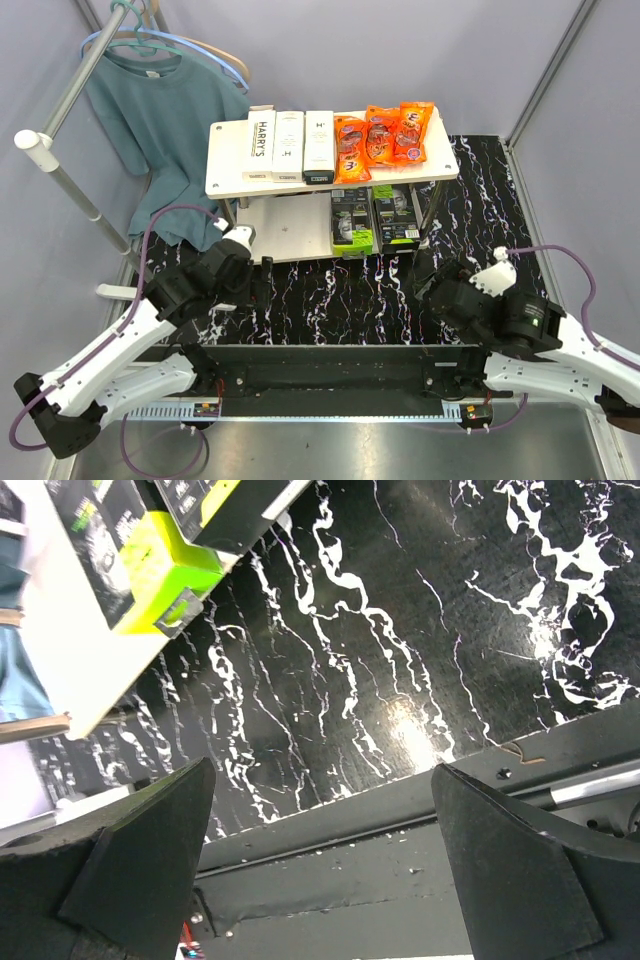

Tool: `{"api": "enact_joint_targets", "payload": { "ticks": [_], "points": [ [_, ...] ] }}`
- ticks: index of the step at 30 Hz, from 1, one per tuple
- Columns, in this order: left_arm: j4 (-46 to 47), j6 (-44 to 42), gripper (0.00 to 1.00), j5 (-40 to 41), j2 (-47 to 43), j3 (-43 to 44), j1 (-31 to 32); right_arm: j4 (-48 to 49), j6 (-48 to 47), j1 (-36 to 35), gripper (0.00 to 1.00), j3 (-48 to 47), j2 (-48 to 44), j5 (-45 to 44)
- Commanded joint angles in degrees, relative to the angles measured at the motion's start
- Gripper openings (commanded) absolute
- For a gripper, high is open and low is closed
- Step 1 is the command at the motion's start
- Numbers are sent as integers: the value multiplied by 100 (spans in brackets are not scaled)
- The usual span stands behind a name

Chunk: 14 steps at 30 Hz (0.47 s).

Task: Place and organize the shaving razors onto the shelf

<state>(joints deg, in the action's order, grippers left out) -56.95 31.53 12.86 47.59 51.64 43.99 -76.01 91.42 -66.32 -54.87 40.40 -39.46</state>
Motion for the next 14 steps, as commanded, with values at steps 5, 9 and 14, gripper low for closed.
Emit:
{"api": "enact_joint_targets", "payload": {
  "ticks": [5, 9, 14],
  "points": [
    [175, -103, 99, -3, -198, 303, 5, -1355, 70, 14, 100, -173, -217, -615],
    [175, -112, 99, -21, -189, 329, 5, -1364, 25, 14, 100, -208, -42, -694],
    [254, -129, 99, -12, -233, 303, 5, -1181, -149, 14, 100, -164, 73, -738]
  ]
}}
